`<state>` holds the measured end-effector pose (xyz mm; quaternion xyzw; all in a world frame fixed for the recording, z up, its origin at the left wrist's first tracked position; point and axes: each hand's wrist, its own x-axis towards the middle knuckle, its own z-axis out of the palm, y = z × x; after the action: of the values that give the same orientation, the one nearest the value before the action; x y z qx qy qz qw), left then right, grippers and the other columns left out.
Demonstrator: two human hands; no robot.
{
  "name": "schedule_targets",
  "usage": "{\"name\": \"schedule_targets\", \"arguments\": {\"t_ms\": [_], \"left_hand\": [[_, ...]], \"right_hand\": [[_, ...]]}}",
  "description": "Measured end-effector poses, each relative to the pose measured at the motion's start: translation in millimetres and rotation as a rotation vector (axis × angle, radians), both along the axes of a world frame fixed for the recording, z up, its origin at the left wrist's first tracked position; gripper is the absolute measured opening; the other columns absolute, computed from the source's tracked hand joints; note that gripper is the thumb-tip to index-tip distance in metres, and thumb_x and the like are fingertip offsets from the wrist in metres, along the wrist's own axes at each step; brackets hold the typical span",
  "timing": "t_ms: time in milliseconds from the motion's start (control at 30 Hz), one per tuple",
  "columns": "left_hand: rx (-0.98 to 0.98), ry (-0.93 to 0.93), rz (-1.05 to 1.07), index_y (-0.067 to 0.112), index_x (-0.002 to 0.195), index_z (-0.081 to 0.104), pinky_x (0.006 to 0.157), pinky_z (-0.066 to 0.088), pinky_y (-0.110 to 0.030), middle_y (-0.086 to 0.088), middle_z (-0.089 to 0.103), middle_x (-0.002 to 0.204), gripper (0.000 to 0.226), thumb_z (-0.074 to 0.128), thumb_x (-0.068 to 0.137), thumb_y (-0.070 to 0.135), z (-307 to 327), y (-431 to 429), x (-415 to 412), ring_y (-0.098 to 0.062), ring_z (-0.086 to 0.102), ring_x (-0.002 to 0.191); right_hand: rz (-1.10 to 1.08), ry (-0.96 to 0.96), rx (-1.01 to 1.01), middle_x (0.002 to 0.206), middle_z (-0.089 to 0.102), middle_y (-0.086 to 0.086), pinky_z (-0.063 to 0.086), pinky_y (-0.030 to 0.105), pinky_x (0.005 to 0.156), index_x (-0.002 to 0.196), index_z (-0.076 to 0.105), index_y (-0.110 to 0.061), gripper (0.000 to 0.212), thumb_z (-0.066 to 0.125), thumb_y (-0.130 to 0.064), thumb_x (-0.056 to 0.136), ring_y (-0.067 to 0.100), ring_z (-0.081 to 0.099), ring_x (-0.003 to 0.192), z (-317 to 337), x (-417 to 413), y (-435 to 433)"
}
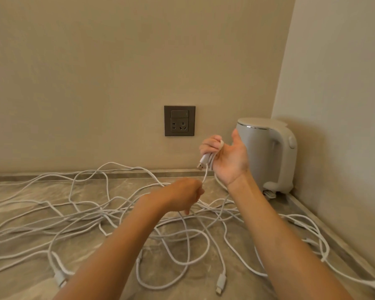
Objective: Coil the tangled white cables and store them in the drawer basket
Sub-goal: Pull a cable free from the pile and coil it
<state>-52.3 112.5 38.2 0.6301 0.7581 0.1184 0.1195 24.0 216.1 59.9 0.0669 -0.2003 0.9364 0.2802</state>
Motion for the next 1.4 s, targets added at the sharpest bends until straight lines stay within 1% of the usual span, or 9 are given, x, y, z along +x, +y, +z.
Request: {"name": "schedule_targets", "arguments": {"t_ms": [100, 233, 333, 467, 633, 800, 1033, 1200, 1400], "left_hand": [[-0.067, 0.031, -0.050, 0.008, 0.076, 0.051, 0.078, 0.046, -0.034, -0.018, 0.064, 0.101, 0.017, 0.045, 0.089, -0.002, 2.2, -1.3, 2.5, -0.023, 0.054, 0.078], [-0.083, 0.032, -0.107, 0.008, 0.081, 0.060, 0.068, 0.045, -0.026, 0.005, 0.057, 0.066, 0.021, 0.044, 0.085, -0.004, 5.2, -6.1, 0.7, -0.009, 0.051, 0.062], [0.039, 0.029, -0.099, 0.010, 0.080, 0.060, 0.066, 0.036, -0.023, -0.003, 0.060, 0.082, 0.023, 0.041, 0.089, 0.002, 11.8, -8.2, 1.7, -0.011, 0.049, 0.069], [0.224, 0.006, -0.029, 0.012, 0.076, 0.058, 0.062, 0.031, -0.023, 0.000, 0.053, 0.070, 0.025, 0.042, 0.095, 0.010, 15.0, -8.8, -2.0, -0.017, 0.050, 0.073], [0.447, 0.030, 0.102, 0.005, 0.088, 0.063, 0.078, 0.042, -0.034, -0.013, 0.065, 0.095, 0.029, 0.041, 0.098, 0.020, 20.3, -7.4, -9.7, -0.028, 0.057, 0.089], [0.592, 0.058, 0.113, 0.002, 0.086, 0.062, 0.075, 0.041, -0.033, -0.013, 0.067, 0.095, 0.033, 0.040, 0.099, 0.022, 19.3, -7.1, -12.2, -0.028, 0.059, 0.088], [0.743, 0.030, 0.145, -0.001, 0.084, 0.062, 0.061, 0.029, -0.019, -0.013, 0.069, 0.098, 0.030, 0.042, 0.098, 0.017, 15.0, -5.7, -13.4, -0.026, 0.061, 0.092], [0.774, -0.008, 0.162, 0.003, 0.076, 0.059, 0.063, 0.030, -0.027, -0.010, 0.067, 0.085, 0.032, 0.044, 0.098, 0.020, 14.0, -2.1, -12.8, -0.026, 0.059, 0.082], [0.820, -0.143, 0.265, 0.005, 0.074, 0.056, 0.056, 0.027, -0.023, 0.003, 0.051, 0.070, 0.028, 0.049, 0.095, 0.022, 9.6, -0.5, -18.1, -0.008, 0.043, 0.057]], "right_hand": [[-0.177, -0.074, 0.060, 0.052, 0.041, 0.004, 0.035, 0.019, 0.043, 0.058, 0.049, -0.006, 0.069, 0.026, -0.059, 0.096, 0.013, 0.041, 0.041, 2.6, -2.6, -4.7], [-0.462, -0.302, 0.371, 0.047, 0.044, 0.004, 0.034, 0.021, 0.043, 0.060, 0.045, -0.008, 0.069, 0.018, -0.060, 0.096, 0.013, 0.041, 0.042, 3.2, -1.7, -3.3], [-0.617, -0.529, 0.665, 0.039, 0.045, 0.005, 0.037, 0.021, 0.046, 0.052, 0.044, -0.006, 0.079, 0.006, -0.060, 0.095, 0.012, 0.042, 0.039, -2.9, -1.5, 0.0], [-0.636, -0.820, 1.035, 0.040, 0.044, 0.006, 0.037, 0.023, 0.052, 0.049, 0.044, -0.005, 0.088, -0.006, -0.071, 0.078, 0.008, 0.041, 0.038, -11.3, -4.9, 1.9], [-0.483, -1.011, 1.298, 0.039, 0.043, 0.000, 0.035, 0.025, 0.053, 0.046, 0.042, -0.009, 0.088, -0.010, -0.076, 0.067, 0.005, 0.041, 0.034, -11.3, -1.6, -2.1], [-0.192, -1.062, 1.318, 0.046, 0.044, 0.005, 0.037, 0.021, 0.044, 0.051, 0.046, -0.006, 0.095, -0.015, -0.073, 0.079, 0.011, 0.040, 0.037, -10.0, -0.1, -2.8], [-0.147, -1.002, 1.202, 0.046, 0.047, 0.006, 0.039, 0.027, 0.053, 0.050, 0.046, -0.005, 0.095, -0.009, -0.078, 0.078, 0.015, 0.042, 0.044, -11.1, -6.0, -1.0], [-0.010, -0.997, 1.176, 0.044, 0.041, 0.004, 0.032, 0.023, 0.042, 0.050, 0.038, -0.010, 0.088, -0.008, -0.081, 0.074, 0.013, 0.036, 0.040, -11.9, -4.1, -2.6], [0.329, -0.663, 0.939, 0.034, 0.032, -0.001, 0.020, 0.013, 0.030, 0.038, 0.036, -0.013, 0.089, -0.008, -0.083, 0.072, 0.007, 0.026, 0.029, -9.4, -1.1, -2.3]]}}
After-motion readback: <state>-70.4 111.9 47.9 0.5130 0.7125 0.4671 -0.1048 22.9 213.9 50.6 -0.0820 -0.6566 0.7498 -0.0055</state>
